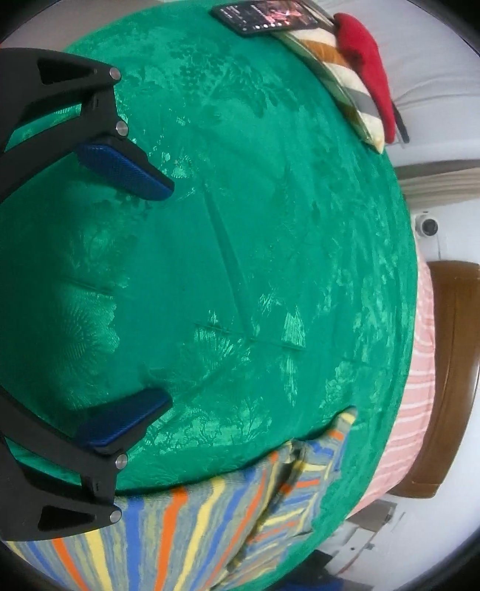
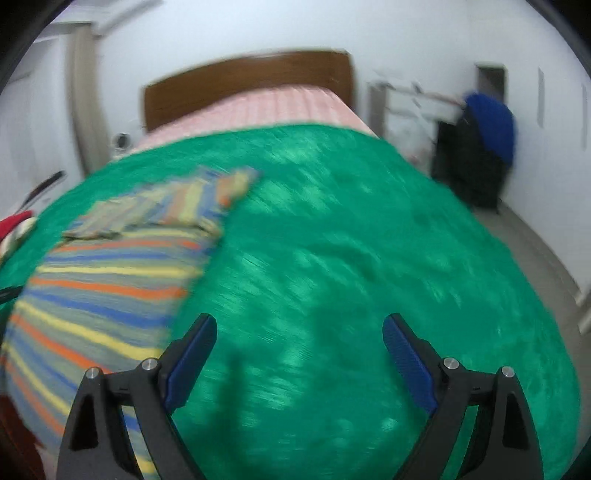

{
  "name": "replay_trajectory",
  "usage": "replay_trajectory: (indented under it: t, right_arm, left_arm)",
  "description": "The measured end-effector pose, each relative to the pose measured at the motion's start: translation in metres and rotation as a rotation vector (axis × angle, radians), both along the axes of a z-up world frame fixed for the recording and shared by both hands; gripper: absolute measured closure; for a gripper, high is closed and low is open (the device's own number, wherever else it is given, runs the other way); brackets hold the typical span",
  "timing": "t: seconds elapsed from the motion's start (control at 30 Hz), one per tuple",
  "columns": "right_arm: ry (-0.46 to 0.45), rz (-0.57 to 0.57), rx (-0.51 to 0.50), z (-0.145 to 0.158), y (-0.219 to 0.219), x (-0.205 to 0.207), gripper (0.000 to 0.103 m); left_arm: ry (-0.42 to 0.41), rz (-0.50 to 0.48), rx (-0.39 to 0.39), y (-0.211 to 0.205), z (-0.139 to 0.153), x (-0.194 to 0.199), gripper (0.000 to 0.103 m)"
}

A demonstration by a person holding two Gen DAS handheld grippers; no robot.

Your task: Fold small clothes

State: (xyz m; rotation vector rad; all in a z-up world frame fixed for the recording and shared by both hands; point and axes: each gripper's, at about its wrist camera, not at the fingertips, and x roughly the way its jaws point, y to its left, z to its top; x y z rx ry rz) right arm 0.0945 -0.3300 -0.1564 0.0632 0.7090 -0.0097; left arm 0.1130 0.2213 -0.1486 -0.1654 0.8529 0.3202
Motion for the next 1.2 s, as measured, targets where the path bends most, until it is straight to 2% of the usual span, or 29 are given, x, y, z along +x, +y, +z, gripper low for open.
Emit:
replay_trajectory:
  t: [0.07,0.1,0.17,0.23,0.9,1.2]
  right_arm:
    - [0.055,-0.033,0.057,-0.017,-0.01,0.006,0.008]
    - [0.026,-0.025,0.071,-0.021,-0.013,0.003,0.006]
    - [0.032,-0.007,0.051,-0.021,-0.009,0.006,0.0]
    - [0.033,-0.011,0.019,-0.022,-0.006,0.006,0.0]
    - [-0.001,-0.004,-0.004,-0.027,-0.002,0.003,0.0]
    - [0.03,0.007,0.001,-0.024,-0.003,0.001,0.0]
  left_arm:
    - [-0.009,-0.001,0.009,-0.001,-0.002,-0.002,0.0]
    - [-0.009,-0.002,0.016,-0.003,-0.002,-0.002,0.0]
    - [-0.006,-0.002,0.02,-0.005,-0.002,0.0,0.0]
    - [-0.007,-0.003,0.02,-0.005,-0.002,0.001,0.0]
    - [-0.011,-0.003,0.03,-0.007,-0.006,0.002,0.0]
    - [-0.003,0.004,0.017,-0.006,-0.005,0.003,0.0]
